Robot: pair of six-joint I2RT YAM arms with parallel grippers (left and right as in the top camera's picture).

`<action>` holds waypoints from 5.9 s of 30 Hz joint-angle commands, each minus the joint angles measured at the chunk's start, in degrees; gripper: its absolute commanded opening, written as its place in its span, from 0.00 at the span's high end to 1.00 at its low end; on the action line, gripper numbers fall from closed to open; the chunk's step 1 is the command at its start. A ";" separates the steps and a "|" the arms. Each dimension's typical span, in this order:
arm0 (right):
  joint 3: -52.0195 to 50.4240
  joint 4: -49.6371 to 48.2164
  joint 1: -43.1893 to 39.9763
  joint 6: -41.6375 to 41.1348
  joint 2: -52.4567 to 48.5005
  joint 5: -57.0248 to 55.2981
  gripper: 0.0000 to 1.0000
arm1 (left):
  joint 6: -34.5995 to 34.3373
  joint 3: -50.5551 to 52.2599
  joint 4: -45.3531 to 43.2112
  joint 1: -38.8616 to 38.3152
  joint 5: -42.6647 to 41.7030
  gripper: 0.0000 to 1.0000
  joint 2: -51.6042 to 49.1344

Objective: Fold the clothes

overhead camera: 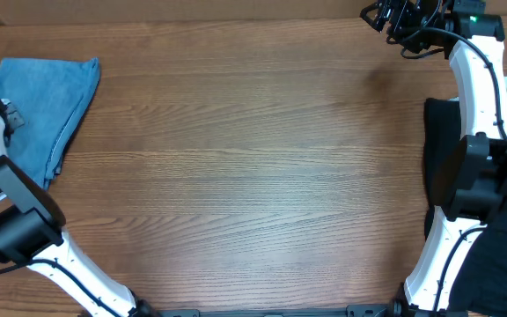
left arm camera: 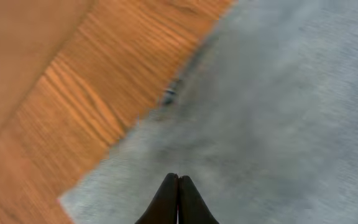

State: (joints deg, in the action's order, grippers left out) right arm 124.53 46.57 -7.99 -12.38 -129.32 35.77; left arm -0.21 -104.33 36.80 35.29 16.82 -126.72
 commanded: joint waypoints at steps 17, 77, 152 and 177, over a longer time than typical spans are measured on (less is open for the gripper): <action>0.35 -0.13 -0.13 -0.07 0.24 0.31 0.00 | -10.56 -1.68 3.02 5.03 11.63 0.96 0.94; 0.35 -0.13 -0.13 -0.07 0.24 0.31 0.00 | -17.79 -5.64 -2.16 8.37 -9.44 0.96 -1.51; 0.28 4.07 2.49 0.37 53.75 -5.95 0.00 | -22.97 -11.82 15.67 -8.33 -26.93 0.00 15.61; -111.56 -52.85 14.67 0.07 124.65 -29.33 0.00 | -22.97 -11.82 15.67 -8.33 -26.93 0.00 15.61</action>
State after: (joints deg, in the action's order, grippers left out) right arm 16.97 -3.46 6.48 -11.99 -7.62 7.03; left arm -22.57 -116.25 52.62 27.33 -9.72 -110.76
